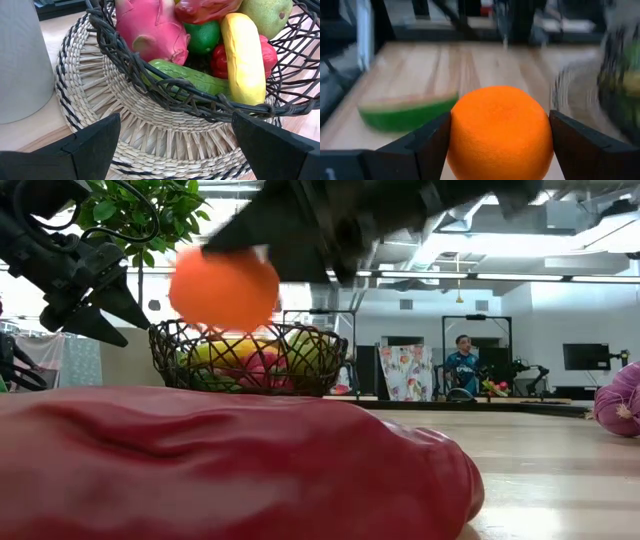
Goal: Build produce basket
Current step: Put the orange into the wire basket
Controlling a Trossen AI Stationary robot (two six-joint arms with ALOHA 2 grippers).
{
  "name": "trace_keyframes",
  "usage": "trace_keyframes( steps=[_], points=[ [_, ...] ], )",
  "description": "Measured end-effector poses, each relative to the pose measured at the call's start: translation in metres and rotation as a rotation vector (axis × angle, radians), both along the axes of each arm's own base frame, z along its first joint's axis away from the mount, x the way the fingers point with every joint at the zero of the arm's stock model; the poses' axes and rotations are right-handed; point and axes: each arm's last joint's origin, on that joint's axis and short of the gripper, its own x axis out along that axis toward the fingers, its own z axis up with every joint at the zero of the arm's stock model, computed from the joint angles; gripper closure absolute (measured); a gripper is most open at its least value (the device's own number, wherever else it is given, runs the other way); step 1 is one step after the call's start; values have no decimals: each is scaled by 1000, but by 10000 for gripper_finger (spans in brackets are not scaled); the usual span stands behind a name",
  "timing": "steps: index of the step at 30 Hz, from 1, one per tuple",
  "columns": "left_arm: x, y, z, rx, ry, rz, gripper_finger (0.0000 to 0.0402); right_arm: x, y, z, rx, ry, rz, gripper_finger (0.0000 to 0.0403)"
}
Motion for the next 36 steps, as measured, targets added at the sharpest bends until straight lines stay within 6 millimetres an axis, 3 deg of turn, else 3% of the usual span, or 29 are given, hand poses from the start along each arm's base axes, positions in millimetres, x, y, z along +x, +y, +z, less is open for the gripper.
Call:
trace_keyframes(
  steps=[9,17,27,36],
  points=[
    [0,0,0,1,1,-1,34,9,-42,71,-77,-164,-38,91],
    [0,0,0,13,11,-11,34,27,-96,99,-121,-208,-114,91],
    [0,0,0,18,13,-14,34,56,-163,85,-97,-183,-199,91],
    [0,0,0,19,13,-13,34,86,-195,64,-79,-155,-248,91]
  ],
)
